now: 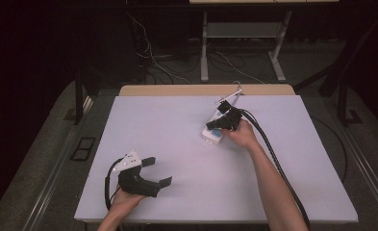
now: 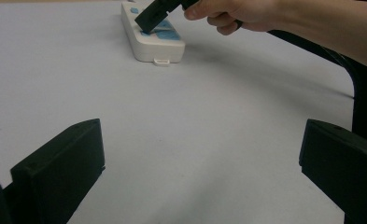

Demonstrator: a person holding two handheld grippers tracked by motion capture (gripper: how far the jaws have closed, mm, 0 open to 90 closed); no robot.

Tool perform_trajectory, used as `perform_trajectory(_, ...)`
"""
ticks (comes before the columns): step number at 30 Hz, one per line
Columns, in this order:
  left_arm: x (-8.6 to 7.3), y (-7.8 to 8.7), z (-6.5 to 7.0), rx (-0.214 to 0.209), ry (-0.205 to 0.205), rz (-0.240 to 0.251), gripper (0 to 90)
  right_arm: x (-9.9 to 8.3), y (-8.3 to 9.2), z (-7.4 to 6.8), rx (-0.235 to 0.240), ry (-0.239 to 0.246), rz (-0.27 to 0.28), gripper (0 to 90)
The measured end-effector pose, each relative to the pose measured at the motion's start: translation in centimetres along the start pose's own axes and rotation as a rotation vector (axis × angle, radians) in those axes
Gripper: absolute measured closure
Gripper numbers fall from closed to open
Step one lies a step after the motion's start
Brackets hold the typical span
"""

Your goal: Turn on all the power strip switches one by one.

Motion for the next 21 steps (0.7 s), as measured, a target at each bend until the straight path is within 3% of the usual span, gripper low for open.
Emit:
perform_trajectory(15, -0.06, -0.09, 0.13, -0.002, -0.004, -0.003, 0.0, -0.09, -0.11, -0.05, -0.028, 0.013, -0.007, 90.0)
perform_trajectory(21, -0.05, -0.05, -0.02, -0.001, -0.002, -0.004, 0.0, -0.10, -0.06, -0.01, -0.016, 0.001, 0.007, 90.0)
Point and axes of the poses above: each handheld gripper's, and its own axes: y roughly backward along the jaws, x roughly out of its top, z roughly to its right, the point moved 10 cm from there along -y, roughly forward along the jaws, and after that the axes turned 13 degrees about x, right-handed, at the moved point
